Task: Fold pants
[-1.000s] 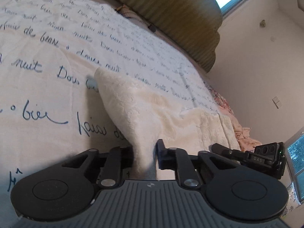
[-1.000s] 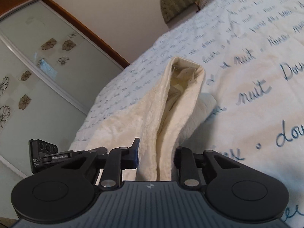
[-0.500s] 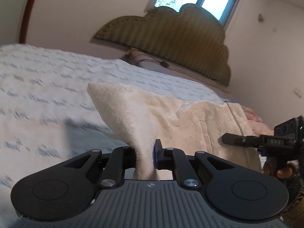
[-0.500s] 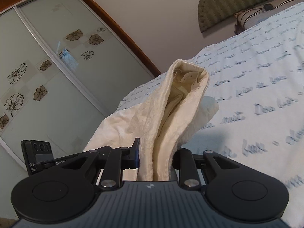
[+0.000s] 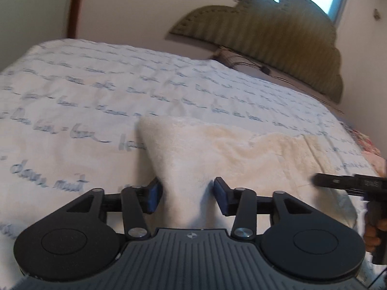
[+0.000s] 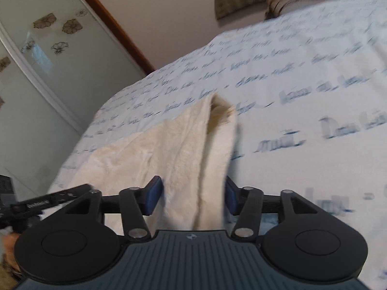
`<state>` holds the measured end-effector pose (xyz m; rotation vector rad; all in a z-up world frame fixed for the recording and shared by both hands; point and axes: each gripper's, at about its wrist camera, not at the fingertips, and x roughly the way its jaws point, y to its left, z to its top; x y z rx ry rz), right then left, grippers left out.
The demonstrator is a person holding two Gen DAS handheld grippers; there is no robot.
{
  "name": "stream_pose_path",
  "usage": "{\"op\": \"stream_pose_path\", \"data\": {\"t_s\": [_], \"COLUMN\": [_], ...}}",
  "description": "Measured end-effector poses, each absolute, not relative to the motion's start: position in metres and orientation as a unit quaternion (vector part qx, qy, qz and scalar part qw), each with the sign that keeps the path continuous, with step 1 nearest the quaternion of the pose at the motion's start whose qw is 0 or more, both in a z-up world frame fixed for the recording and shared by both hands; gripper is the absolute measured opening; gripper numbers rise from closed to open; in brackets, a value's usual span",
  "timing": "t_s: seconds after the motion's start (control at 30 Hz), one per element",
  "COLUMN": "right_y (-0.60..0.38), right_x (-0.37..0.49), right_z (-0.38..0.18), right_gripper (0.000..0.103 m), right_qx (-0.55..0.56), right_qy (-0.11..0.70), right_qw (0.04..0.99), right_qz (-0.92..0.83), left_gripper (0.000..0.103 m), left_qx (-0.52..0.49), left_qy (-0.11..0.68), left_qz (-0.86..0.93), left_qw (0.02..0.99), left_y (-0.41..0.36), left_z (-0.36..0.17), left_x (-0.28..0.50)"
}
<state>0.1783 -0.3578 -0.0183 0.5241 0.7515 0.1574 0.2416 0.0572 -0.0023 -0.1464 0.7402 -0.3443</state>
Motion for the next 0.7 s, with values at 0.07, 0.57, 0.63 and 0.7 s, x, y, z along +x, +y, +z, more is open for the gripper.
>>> {"op": "stream_pose_path", "data": {"t_s": [0.07,0.57,0.63,0.7], "right_y": [-0.352,-0.26,-0.257,-0.254], "right_x": [0.156,0.094,0.083,0.072], "right_z": [0.0,0.016,0.026,0.03], "right_gripper": [0.057,0.066,0.076,0.076], "right_qx": [0.204,0.072,0.08,0.078], "right_qy": [0.334,0.33,0.317,0.313], "right_qw": [0.919,0.937,0.941,0.943], "right_qz": [0.033,0.088,0.084,0.085], "left_gripper": [0.061,0.089,0.089,0.091], "left_qx": [-0.051,-0.003,0.014,0.015], "left_qy": [0.343,0.352,0.343,0.343], "left_qz": [-0.151,-0.145,-0.129,-0.122], "left_qw": [0.926,0.925,0.93,0.931], "left_y": [0.059,0.032,0.029,0.026], "left_z": [0.007,-0.002,0.004,0.007], "left_x": [0.225,0.155,0.145,0.134]}}
